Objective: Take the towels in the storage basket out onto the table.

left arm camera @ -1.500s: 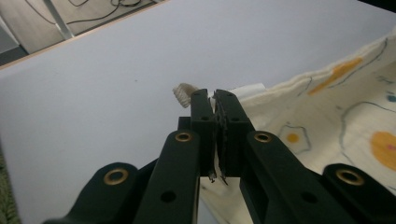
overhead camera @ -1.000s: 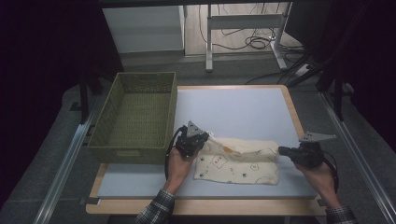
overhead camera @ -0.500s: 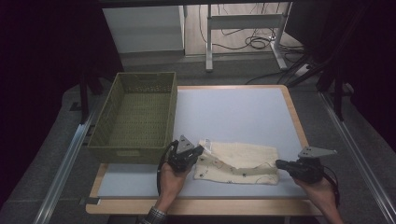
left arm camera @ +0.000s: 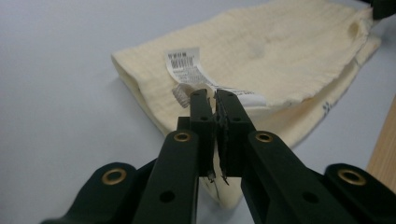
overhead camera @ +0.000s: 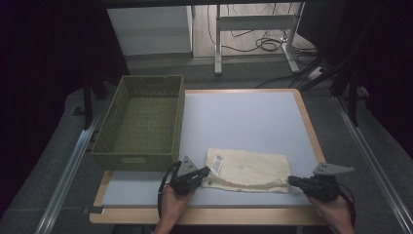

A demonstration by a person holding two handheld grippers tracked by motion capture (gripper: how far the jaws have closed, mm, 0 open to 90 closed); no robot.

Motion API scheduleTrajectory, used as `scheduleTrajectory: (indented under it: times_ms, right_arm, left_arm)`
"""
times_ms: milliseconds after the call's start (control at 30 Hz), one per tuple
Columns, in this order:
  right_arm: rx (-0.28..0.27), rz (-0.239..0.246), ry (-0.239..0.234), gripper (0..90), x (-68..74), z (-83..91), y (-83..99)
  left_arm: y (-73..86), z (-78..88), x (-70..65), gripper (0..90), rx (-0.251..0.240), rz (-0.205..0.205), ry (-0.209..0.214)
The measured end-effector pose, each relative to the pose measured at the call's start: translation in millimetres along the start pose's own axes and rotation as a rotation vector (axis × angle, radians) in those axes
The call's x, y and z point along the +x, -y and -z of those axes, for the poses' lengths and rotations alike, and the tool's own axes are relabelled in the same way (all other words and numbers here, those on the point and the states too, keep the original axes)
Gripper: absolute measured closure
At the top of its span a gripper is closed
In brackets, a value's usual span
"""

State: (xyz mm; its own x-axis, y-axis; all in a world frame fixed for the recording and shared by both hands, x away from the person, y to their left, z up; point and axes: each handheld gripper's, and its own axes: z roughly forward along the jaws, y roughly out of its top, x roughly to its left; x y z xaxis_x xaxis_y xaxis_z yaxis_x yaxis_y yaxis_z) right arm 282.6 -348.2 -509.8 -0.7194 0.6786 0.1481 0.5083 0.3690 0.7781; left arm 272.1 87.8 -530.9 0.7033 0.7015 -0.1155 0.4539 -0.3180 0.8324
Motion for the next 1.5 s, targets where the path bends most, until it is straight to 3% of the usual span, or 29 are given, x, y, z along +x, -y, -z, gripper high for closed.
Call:
scheduleTrajectory:
  times_ms: [67,133,333,433,567,767,1000,1133,1300,1333,1433,1500]
  right_arm:
    - [0.007,-0.008,-0.004,84.1,1.5,0.2,4.5]
    - [0.005,-0.015,-0.012,81.0,2.3,2.8,8.1]
    - [-0.013,-0.013,0.001,74.8,5.9,20.4,5.9]
    - [-0.019,-0.006,0.018,73.4,5.5,25.6,1.6]
    - [-0.022,-0.007,0.038,72.1,-0.2,21.3,-4.6]
    - [-0.017,0.002,0.082,72.0,-13.4,0.1,-19.6]
    - [-0.024,0.013,0.148,72.0,-32.2,-22.4,-42.9]
    - [-0.003,0.007,0.179,69.9,-43.2,-38.8,-47.8]
    - [0.047,0.015,0.189,62.4,-51.4,-59.5,-46.5]
    - [0.07,0.017,0.192,65.7,-51.5,-63.9,-45.2]
    - [0.067,-0.002,0.151,83.7,-48.3,-64.3,-44.9]
    - [0.08,0.023,0.174,85.1,-45.0,-64.6,-47.5]
  left_arm:
    - [4.7,-0.1,-1.8,79.9,0.023,0.003,0.018]
    - [8.6,2.0,-2.8,71.7,0.028,0.009,0.009]
    - [6.5,15.7,-1.1,50.7,0.001,0.032,-0.006]
    - [1.1,19.7,-1.4,46.3,-0.013,0.027,-0.015]
    - [-9.4,13.5,0.5,44.3,-0.009,0.016,-0.026]
    - [-32.1,-9.8,7.5,44.0,0.02,0.006,-0.05]
    - [-55.7,-41.2,26.0,52.9,0.051,0.027,-0.119]
    - [-58.6,-55.4,37.8,56.2,0.077,0.054,-0.174]
    - [-56.1,-68.3,48.6,52.8,0.109,0.079,-0.223]
    - [-55.2,-69.9,49.7,51.6,0.116,0.08,-0.228]
    - [-52.0,-73.2,53.5,51.3,0.125,0.092,-0.224]
    - [-51.2,-72.5,55.2,51.8,0.113,0.109,-0.213]
